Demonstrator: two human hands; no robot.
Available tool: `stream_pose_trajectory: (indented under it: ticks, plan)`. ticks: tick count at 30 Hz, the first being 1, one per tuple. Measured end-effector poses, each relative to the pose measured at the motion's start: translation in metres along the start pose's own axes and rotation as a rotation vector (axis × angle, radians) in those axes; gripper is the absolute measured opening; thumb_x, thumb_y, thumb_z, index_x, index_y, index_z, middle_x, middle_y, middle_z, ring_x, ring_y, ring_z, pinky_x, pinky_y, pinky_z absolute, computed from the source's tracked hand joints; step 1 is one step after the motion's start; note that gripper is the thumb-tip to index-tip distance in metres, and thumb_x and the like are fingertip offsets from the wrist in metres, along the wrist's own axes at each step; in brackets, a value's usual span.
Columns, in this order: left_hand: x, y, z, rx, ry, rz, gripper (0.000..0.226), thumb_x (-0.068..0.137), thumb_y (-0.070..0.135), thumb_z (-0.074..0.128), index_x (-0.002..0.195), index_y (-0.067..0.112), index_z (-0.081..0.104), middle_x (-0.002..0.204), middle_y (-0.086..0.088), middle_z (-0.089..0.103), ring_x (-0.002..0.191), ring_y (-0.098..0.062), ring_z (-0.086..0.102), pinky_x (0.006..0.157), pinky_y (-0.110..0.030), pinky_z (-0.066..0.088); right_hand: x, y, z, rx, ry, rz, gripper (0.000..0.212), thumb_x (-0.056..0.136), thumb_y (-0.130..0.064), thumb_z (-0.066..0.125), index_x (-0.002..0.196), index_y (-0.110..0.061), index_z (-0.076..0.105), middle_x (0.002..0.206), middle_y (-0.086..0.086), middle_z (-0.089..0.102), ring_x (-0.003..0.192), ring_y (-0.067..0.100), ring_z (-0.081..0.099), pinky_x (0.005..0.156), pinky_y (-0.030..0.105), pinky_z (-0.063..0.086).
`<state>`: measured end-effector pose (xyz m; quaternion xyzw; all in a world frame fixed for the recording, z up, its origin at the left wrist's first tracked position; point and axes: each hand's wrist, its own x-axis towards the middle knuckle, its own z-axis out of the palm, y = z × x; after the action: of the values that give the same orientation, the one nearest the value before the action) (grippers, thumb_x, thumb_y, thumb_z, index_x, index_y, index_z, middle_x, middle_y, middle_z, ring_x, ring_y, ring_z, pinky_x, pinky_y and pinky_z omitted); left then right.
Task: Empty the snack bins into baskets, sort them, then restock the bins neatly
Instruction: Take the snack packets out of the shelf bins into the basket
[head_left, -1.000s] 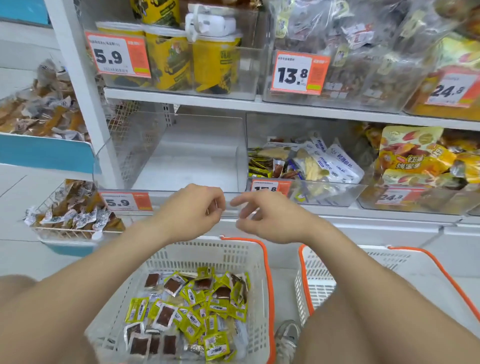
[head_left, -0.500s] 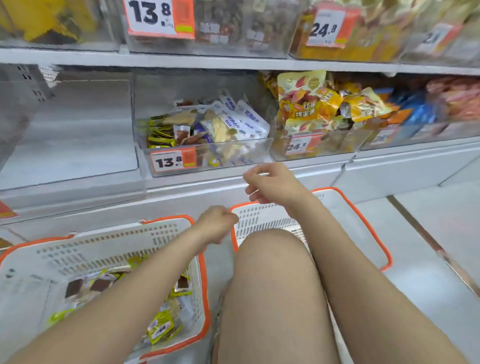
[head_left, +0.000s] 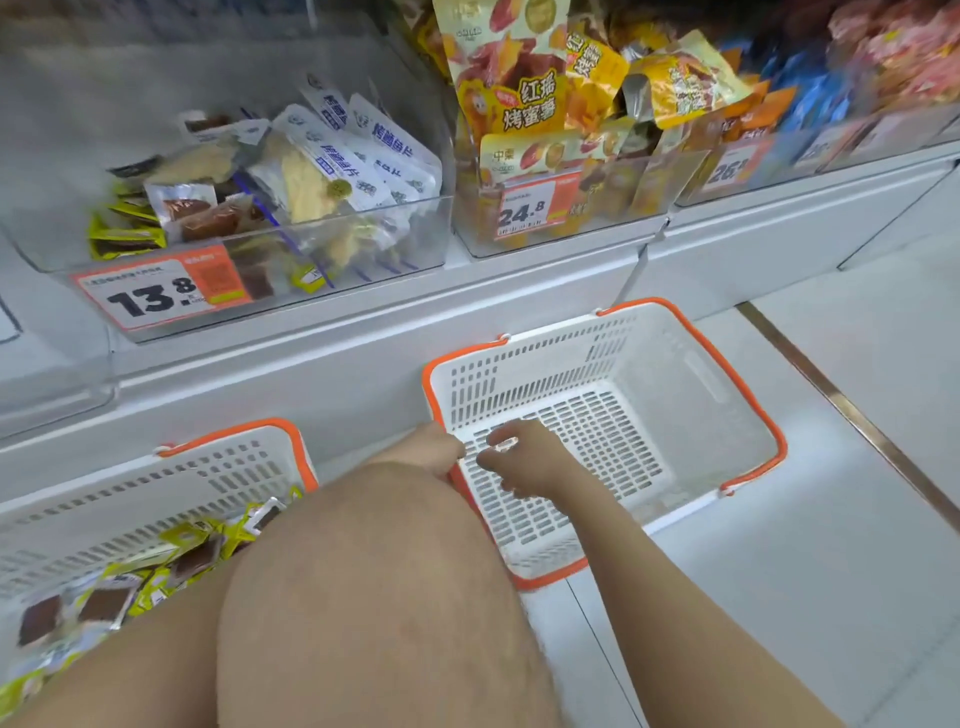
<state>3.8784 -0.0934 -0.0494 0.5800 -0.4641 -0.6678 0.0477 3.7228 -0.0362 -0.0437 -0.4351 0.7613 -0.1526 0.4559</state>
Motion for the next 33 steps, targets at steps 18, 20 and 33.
stream_pose_trajectory:
  ticks: [18, 20, 33]
  plan:
    - [-0.131, 0.009, -0.116, 0.371, 0.293, 0.514, 0.007, 0.093, 0.016, 0.064, 0.088, 0.012, 0.067, 0.079, -0.010, 0.075, 0.068, -0.020, 0.072, 0.060, -0.028, 0.051, -0.127, -0.209, -0.053, 0.079, -0.020, -0.418, 0.014, 0.096, -0.019, 0.065, 0.102, -0.009, 0.072, 0.088, 0.012, 0.078, 0.068, 0.016, 0.071, 0.068, 0.031, 0.059]
    - [-0.157, -0.011, -0.143, 0.386, 0.347, 0.476, 0.008, 0.093, 0.016, 0.064, 0.086, 0.012, 0.066, 0.075, -0.010, 0.074, 0.065, -0.020, 0.072, 0.060, -0.028, 0.050, -0.145, -0.237, -0.029, -0.113, -0.052, -0.462, 0.017, 0.095, -0.023, 0.063, 0.101, -0.009, 0.071, 0.088, 0.011, 0.078, 0.066, 0.016, 0.071, 0.067, 0.032, 0.060]
    - [-0.206, -0.201, -0.258, 0.583, 0.813, 0.069, 0.008, 0.091, 0.036, 0.061, 0.090, 0.029, 0.064, 0.105, -0.002, 0.067, 0.102, -0.031, 0.064, 0.088, -0.042, 0.055, -0.098, -0.153, 0.205, -0.573, 0.122, -0.272, 0.046, 0.095, -0.010, 0.057, 0.138, -0.011, 0.042, 0.131, 0.017, 0.050, 0.117, 0.042, 0.060, 0.094, 0.048, 0.052]
